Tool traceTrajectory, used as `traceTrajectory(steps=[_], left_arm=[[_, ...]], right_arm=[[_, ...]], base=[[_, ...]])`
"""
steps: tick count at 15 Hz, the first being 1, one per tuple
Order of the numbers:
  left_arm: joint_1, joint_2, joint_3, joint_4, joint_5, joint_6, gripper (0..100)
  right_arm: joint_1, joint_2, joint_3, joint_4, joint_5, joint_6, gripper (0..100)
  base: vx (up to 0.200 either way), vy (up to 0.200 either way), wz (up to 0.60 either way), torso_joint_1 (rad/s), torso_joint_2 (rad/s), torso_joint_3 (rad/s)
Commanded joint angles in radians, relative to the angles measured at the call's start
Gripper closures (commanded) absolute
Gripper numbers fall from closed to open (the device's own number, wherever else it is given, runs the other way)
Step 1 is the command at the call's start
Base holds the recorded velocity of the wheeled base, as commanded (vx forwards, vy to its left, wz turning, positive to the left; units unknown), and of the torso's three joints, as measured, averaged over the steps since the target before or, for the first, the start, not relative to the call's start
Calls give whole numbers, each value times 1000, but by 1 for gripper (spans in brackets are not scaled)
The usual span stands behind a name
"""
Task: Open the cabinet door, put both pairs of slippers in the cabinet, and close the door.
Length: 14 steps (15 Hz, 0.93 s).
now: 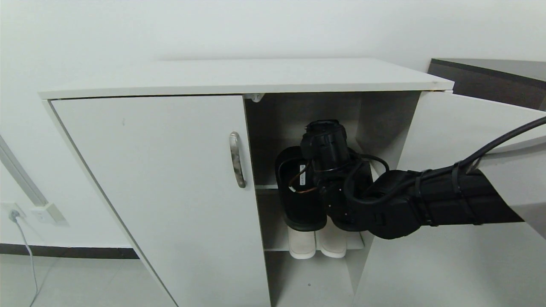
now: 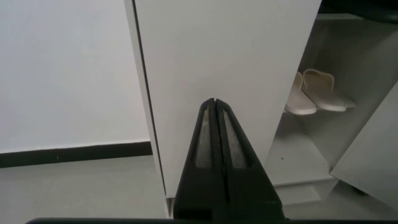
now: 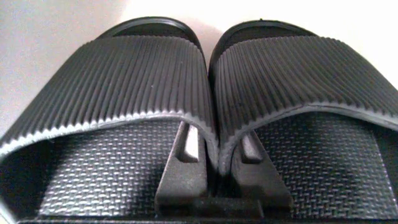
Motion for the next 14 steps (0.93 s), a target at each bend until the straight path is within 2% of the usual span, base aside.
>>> traceTrajectory(steps=[1, 10, 14], left_arm=[[1, 1, 0, 0, 0, 0, 100], [1, 1, 0, 0, 2, -1, 100], [1, 1, 0, 0, 2, -1, 100]], right_arm=[[-20, 26, -39, 2, 0, -9, 100], [-74, 89, -230, 100, 37, -34, 100], [-80, 103, -261, 114, 49, -34, 100]], base=[[0, 0, 0, 0, 0, 0], [0, 0, 0, 0, 0, 0], [0, 0, 0, 0, 0, 0]])
